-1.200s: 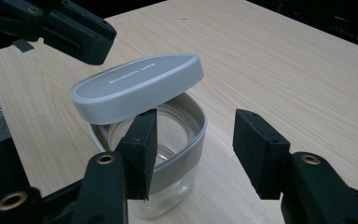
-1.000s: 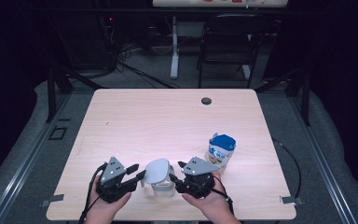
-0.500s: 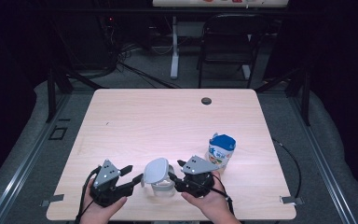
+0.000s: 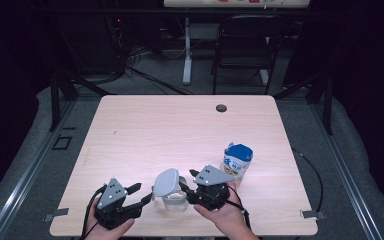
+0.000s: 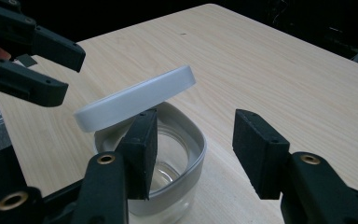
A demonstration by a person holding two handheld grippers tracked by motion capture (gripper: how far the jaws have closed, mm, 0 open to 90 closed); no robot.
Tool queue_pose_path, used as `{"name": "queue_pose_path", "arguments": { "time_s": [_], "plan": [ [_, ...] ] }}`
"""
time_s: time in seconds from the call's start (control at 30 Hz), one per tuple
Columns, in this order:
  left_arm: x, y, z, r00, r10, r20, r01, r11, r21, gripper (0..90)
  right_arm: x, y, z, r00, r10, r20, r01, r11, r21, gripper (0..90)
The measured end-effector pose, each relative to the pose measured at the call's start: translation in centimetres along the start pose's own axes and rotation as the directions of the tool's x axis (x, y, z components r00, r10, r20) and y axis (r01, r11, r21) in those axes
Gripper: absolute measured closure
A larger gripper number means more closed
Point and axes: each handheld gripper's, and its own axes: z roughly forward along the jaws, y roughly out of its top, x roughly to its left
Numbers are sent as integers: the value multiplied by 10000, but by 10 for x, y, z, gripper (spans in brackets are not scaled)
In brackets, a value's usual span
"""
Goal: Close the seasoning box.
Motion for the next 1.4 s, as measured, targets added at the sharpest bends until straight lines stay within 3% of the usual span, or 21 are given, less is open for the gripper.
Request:
{"name": "queue_pose_path", "arguments": {
  "time_s": [0.27, 0.77, 1.4],
  "plan": [
    [-3, -6, 7, 10000, 12, 18, -12, 10000, 99, 479, 1, 3, 0, 10000, -27, -30, 26, 10000, -45, 502],
    [4, -21, 17, 9997, 59, -245, -52, 9996, 284, 511, 7, 10, 3, 9999, -105, -113, 103, 9998, -163, 502],
    [10, -28, 14, 9991, -172, -376, 179, 9997, 176, 518, 14, 20, 5, 9995, -246, -198, 242, 9994, -240, 500]
  ]
}}
